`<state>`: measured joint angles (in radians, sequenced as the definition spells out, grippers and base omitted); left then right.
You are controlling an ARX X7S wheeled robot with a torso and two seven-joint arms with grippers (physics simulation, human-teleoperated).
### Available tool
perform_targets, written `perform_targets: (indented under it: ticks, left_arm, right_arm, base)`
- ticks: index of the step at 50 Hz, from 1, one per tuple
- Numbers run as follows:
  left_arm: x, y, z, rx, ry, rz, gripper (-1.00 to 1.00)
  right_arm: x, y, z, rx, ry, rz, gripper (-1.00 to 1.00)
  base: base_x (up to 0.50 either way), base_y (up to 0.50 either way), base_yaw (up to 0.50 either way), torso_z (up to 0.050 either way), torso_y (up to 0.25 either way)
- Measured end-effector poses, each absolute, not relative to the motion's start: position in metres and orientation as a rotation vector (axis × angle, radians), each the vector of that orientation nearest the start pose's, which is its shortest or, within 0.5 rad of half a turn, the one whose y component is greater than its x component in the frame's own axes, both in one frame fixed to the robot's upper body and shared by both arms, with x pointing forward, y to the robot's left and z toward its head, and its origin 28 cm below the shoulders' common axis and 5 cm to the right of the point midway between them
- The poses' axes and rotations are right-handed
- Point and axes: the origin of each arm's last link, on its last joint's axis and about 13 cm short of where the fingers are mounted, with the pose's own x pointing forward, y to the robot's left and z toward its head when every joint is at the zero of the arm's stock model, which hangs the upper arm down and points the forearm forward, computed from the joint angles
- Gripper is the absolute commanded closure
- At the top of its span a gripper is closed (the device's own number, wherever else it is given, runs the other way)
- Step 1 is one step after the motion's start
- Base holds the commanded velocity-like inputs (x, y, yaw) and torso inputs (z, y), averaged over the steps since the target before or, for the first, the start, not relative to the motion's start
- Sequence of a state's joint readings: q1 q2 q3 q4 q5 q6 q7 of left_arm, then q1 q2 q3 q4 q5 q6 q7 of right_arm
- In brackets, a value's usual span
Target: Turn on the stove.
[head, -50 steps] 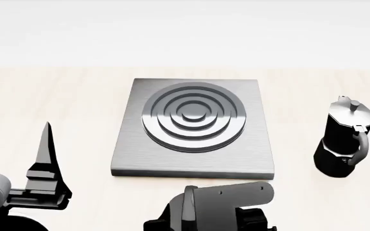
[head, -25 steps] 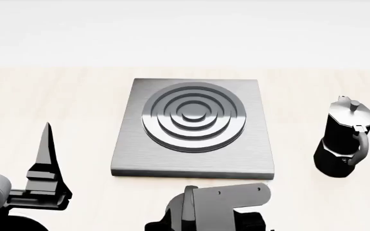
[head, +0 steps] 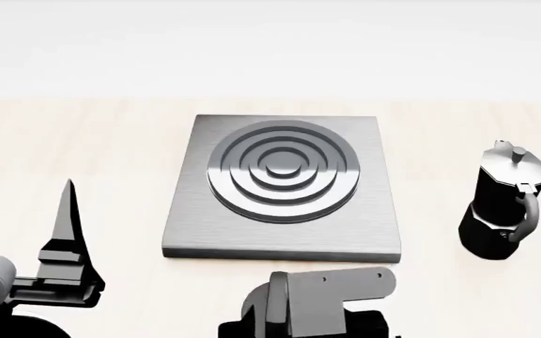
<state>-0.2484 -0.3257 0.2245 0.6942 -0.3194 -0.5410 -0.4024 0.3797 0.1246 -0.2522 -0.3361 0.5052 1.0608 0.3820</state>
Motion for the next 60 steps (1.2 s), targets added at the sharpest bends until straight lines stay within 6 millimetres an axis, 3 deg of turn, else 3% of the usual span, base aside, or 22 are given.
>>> perform_targets:
  ticks: [60]
  left_arm:
    - [0.215, 0.201, 0.16, 0.035, -0.309, -0.014, -1.0]
  right_arm:
    - [0.261, -0.052, 0.076, 0.022, 0.503, 0.169, -1.0]
  base:
    - [0.0, 0.0, 0.0, 0.0, 0.0]
